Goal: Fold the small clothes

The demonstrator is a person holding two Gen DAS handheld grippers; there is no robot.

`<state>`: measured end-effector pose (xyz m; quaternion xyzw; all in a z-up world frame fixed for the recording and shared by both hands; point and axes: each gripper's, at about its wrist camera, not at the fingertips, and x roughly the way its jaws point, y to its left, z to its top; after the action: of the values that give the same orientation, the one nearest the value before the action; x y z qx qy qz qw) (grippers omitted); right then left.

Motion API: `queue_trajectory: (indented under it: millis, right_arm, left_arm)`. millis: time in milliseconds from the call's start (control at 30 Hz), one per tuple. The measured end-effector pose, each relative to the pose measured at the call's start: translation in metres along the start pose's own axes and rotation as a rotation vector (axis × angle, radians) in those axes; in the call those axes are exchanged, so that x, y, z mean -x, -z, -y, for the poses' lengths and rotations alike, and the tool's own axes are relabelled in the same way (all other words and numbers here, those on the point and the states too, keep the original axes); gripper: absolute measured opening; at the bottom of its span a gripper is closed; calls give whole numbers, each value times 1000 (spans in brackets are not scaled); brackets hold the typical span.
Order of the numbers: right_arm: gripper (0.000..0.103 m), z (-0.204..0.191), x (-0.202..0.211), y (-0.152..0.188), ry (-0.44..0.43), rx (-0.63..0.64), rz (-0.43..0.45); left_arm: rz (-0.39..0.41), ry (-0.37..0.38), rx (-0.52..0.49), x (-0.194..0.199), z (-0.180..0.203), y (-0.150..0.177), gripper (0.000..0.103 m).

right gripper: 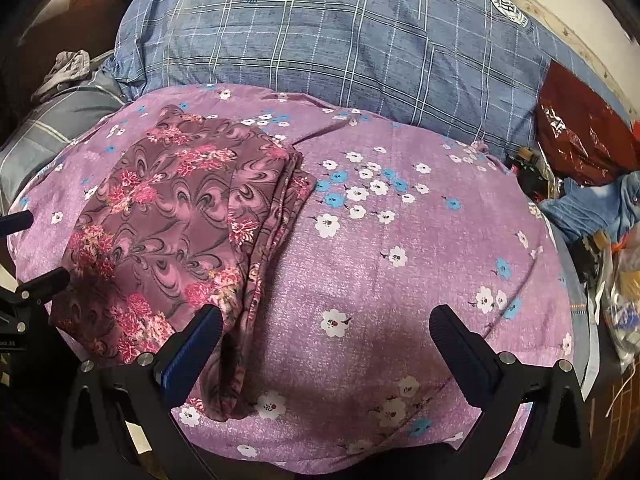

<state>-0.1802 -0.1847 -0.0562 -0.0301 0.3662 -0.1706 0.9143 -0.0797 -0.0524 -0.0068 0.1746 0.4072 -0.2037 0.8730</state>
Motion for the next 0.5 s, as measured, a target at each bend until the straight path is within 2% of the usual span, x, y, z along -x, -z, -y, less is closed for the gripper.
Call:
queue_trajectory:
  millis: [500]
  right_arm:
    - [103, 9, -2, 7, -20, -56, -15]
  left_arm:
    - [-21, 36, -12, 0, 13, -1, 103]
